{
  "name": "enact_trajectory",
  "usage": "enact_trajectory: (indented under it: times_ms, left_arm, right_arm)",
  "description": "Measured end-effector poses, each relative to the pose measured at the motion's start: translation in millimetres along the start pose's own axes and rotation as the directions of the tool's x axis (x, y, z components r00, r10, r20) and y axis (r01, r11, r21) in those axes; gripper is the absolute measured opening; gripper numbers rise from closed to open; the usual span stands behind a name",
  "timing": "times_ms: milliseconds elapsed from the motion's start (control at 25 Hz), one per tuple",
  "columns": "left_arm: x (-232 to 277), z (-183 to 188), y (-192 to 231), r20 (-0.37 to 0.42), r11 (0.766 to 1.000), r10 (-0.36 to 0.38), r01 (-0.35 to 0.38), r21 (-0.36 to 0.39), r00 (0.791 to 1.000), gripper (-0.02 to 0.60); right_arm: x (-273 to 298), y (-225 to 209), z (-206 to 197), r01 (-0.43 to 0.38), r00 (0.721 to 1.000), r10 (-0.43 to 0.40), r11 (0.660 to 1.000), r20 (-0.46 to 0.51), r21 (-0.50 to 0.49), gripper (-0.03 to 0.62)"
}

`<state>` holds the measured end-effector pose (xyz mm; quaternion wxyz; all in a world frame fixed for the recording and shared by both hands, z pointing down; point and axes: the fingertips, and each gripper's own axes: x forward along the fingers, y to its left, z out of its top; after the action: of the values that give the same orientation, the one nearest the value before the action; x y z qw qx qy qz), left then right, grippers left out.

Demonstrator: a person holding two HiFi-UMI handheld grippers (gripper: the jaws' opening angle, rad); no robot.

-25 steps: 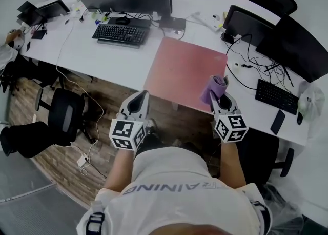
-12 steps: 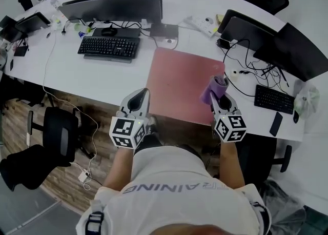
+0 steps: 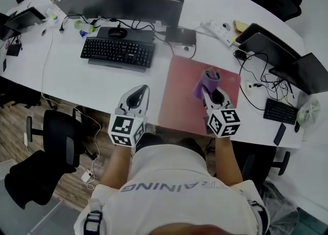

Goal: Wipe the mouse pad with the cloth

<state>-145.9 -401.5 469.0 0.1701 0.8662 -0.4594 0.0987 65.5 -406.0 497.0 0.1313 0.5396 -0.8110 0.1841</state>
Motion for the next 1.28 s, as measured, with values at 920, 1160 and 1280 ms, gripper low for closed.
enact_trajectory:
  times_ms: [920,1160,1280]
  left_arm:
    - [-24.0,-65.8,88.1,-0.182,0.973,0.169,-0.193,-0.124,0.969,0.032]
    - [-23.2,-69.6,76.4,-0.192,0.972,0.174,-0.2,-0.121,0.966,0.032]
    - [-16.1,-68.6,61.3,-0.194,0.976,0.165,-0.189,-0.111,0.967,0.032]
  right_arm:
    - [258.5,57.4,-151.0,-0.109,0.865,0.204,0.968,-0.459,0.225,0.1]
    - [255.3,28.6,-152.1,-0.095,0.854,0.202,0.967,-0.48,0.238,0.098]
    - [248.2,12.3,-153.0,-0.086,0.852,0.206,0.962,-0.482,0.26,0.098]
